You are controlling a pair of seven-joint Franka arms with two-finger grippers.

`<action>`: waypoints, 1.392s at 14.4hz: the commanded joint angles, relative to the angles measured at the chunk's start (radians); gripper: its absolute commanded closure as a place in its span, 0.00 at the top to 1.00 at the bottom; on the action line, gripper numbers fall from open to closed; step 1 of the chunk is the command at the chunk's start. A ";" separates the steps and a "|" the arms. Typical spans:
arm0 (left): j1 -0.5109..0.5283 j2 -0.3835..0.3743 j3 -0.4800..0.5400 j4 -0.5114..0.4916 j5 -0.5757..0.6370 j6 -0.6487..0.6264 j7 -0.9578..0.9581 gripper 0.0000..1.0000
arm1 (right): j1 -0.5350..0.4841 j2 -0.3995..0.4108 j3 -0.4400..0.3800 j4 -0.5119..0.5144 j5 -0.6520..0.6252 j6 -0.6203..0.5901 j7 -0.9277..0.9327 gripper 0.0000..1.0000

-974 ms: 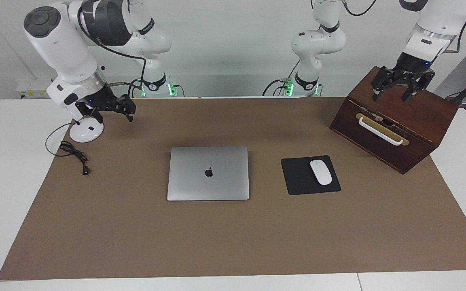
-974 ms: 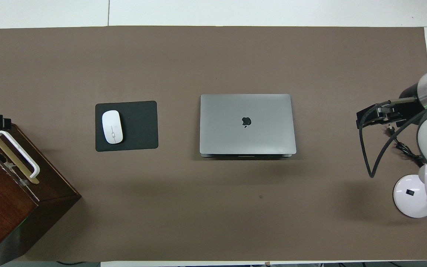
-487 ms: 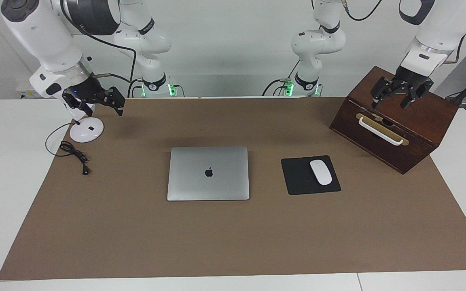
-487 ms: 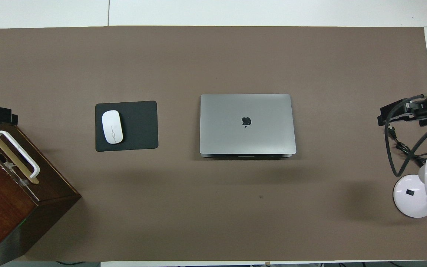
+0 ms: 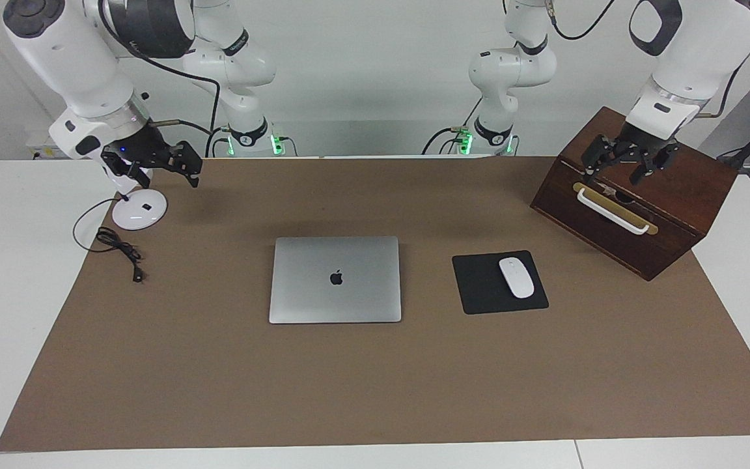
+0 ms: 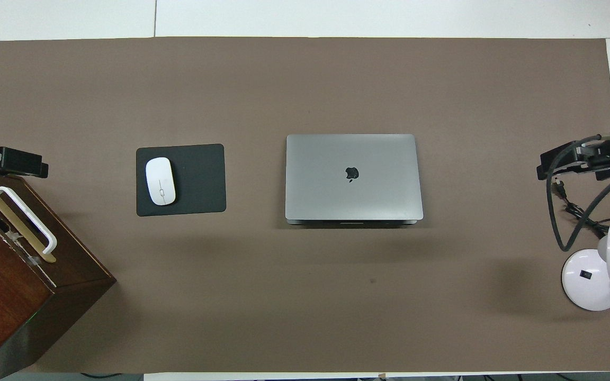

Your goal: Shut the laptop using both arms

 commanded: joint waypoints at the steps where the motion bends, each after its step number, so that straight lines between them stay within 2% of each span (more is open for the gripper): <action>1: -0.043 0.042 0.037 0.077 0.017 -0.078 -0.013 1.00 | -0.006 -0.006 0.004 -0.007 0.000 0.024 0.011 1.00; 3: -0.063 0.057 0.040 0.115 0.020 -0.103 -0.013 1.00 | -0.003 -0.004 0.002 -0.009 -0.015 0.044 0.012 1.00; 6: -0.063 0.052 0.051 0.111 0.015 -0.073 -0.013 1.00 | -0.003 -0.007 0.002 -0.018 -0.052 0.043 0.034 1.00; 8: -0.066 0.057 0.051 0.114 0.009 -0.063 -0.014 1.00 | 0.002 -0.007 0.002 -0.027 -0.053 0.092 0.098 1.00; 20: -0.055 0.045 0.051 0.111 0.008 -0.048 -0.011 1.00 | 0.002 -0.006 0.007 -0.024 -0.049 0.093 0.101 1.00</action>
